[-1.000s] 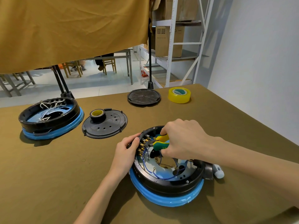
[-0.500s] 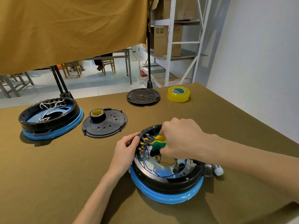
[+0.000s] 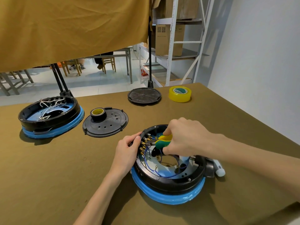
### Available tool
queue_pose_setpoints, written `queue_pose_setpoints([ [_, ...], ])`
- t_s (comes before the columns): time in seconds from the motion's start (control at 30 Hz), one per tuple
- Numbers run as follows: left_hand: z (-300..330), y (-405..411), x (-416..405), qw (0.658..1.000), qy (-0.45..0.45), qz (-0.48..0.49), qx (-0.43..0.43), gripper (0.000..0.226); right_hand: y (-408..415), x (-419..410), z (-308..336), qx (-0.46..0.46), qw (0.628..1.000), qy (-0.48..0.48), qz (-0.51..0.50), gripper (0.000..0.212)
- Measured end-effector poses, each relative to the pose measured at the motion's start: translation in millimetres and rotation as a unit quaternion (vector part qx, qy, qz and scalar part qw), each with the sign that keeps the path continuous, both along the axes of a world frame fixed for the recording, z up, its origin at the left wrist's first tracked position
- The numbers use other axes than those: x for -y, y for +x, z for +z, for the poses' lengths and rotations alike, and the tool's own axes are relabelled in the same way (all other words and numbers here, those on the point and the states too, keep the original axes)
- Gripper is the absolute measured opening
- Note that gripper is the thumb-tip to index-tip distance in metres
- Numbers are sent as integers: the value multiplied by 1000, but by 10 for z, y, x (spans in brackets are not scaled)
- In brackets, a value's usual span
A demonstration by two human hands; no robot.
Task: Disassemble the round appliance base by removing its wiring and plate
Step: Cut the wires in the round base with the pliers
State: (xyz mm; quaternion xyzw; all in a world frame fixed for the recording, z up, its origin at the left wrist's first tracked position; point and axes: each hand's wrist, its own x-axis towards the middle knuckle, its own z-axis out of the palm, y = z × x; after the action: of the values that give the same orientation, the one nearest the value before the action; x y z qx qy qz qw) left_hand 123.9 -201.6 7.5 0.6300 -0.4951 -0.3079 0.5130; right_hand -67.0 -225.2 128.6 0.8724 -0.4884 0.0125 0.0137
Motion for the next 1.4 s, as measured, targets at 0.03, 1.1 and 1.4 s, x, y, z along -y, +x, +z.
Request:
queue_pose_setpoints([
  [0.03, 0, 1, -2, 1000, -1, -1, -2, 31, -2, 5, -24, -5, 1000, -19, 5, 57],
  [1.1, -9, 31, -16, 1000, 2, -3, 7, 32, -134, -48, -277, 48, 998, -28, 19, 60],
  [1.4, -3, 30, -26, 1000, -1, -7, 3, 32, -123, -41, -275, 47, 998, -41, 18, 56],
])
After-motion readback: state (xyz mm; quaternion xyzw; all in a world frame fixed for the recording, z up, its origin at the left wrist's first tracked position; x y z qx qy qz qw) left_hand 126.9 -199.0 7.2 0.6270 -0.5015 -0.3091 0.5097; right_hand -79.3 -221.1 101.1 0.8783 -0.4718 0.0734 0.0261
